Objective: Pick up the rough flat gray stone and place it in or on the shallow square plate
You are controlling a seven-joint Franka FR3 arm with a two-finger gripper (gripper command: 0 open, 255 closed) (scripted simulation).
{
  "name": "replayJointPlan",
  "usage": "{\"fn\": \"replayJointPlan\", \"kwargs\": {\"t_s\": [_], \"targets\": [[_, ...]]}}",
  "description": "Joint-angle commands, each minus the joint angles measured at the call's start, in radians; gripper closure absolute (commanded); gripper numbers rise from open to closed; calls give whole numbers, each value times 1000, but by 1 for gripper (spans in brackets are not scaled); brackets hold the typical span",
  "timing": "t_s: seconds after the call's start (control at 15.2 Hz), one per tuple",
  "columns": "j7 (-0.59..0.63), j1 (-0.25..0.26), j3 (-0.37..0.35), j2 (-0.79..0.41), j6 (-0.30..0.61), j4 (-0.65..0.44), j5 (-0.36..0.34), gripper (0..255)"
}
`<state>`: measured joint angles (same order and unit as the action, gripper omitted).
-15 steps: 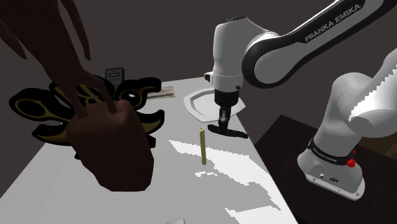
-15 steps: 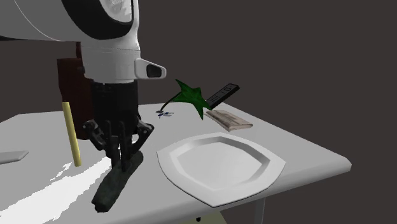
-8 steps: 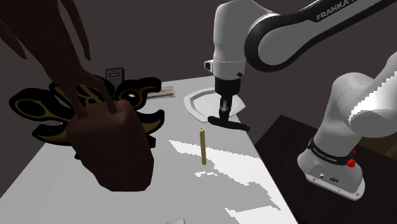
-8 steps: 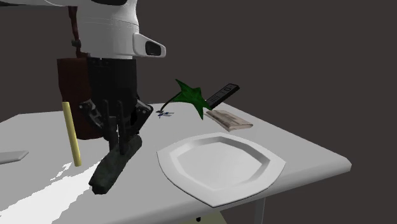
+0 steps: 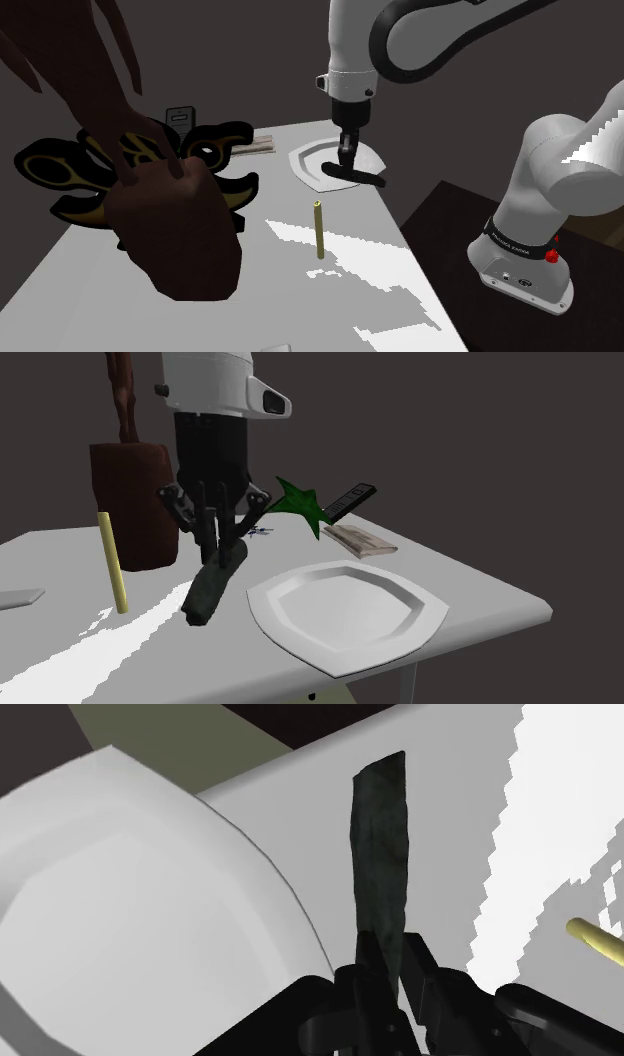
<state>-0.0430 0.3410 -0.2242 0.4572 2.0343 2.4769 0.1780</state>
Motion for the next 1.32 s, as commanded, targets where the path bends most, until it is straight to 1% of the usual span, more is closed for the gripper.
{"fn": "replayJointPlan", "kwargs": {"t_s": [0.0,0.33,0.73,0.79,1.25], "targets": [[-42,-25,31,-38,5,-28,-22,255],[-137,-81,100,-146,8,-124,-67,255],[-243,-137,171,-294,-3,-275,-100,255],[-246,-139,173,-299,-4,-280,-101,255],[-252,-138,172,-333,91,-220,-99,255]]}}
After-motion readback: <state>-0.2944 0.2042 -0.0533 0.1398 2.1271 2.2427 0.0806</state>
